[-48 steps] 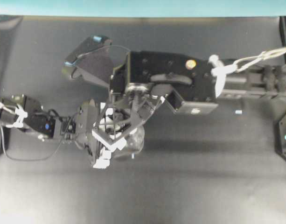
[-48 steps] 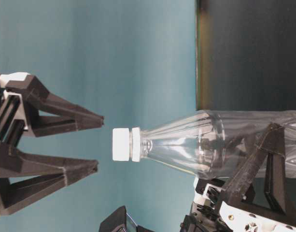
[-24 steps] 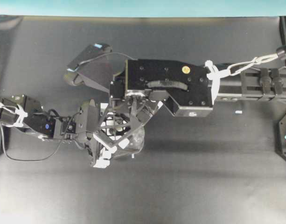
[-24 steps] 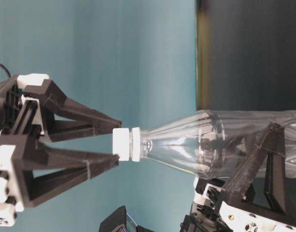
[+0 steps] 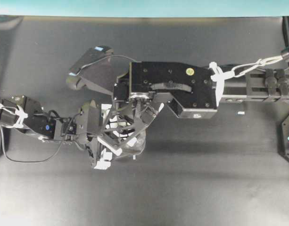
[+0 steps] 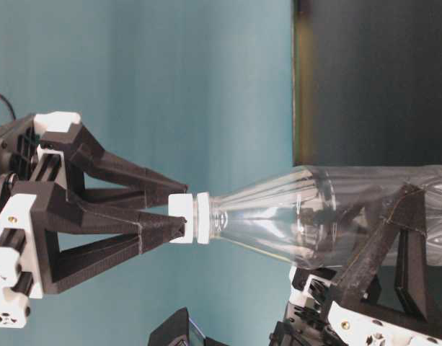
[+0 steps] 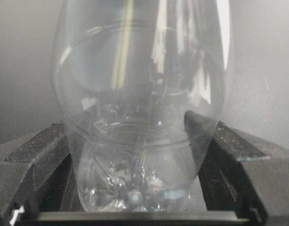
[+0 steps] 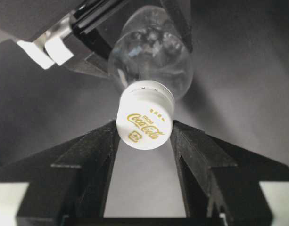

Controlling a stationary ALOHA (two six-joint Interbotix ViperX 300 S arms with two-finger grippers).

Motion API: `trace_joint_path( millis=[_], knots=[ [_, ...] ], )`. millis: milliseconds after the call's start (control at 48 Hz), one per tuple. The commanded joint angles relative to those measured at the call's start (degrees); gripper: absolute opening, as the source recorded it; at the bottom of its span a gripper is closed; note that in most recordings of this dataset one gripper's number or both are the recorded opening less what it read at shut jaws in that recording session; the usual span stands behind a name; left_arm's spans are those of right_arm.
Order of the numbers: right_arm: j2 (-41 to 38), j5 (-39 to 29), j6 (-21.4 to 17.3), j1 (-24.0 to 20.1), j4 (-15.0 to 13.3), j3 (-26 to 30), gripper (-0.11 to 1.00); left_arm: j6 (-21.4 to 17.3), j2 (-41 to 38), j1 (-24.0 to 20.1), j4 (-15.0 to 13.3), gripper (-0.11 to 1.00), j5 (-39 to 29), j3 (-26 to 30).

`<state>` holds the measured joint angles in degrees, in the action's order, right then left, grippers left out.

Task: Open the bottle cap by holding the bottle with the left arm and twisting the cap with the right arm.

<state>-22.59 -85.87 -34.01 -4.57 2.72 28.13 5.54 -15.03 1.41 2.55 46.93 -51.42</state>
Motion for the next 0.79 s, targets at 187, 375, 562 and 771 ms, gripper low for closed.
trace_joint_path(
  millis=[187,375,562,771],
  knots=[
    [0.35,3.34,19.16,-1.76,-0.26,0.00,0.37,0.09,-0.35,0.26,0.09,0.80,-0.44,0.35],
    [0.62,1.23,34.10,-1.23,-0.18,-0.53,0.37,0.09,-0.35,0.26,0.00,0.80,-0.53,0.35],
    [1.67,1.14,46.58,-0.97,-0.18,-2.46,0.37,0.18,-0.35,0.26,0.09,0.80,-0.53,0.26],
    [3.25,6.77,58.36,-1.32,0.09,-5.54,0.37,0.18,-0.35,0.70,0.00,0.80,-1.58,0.00]
  ],
)
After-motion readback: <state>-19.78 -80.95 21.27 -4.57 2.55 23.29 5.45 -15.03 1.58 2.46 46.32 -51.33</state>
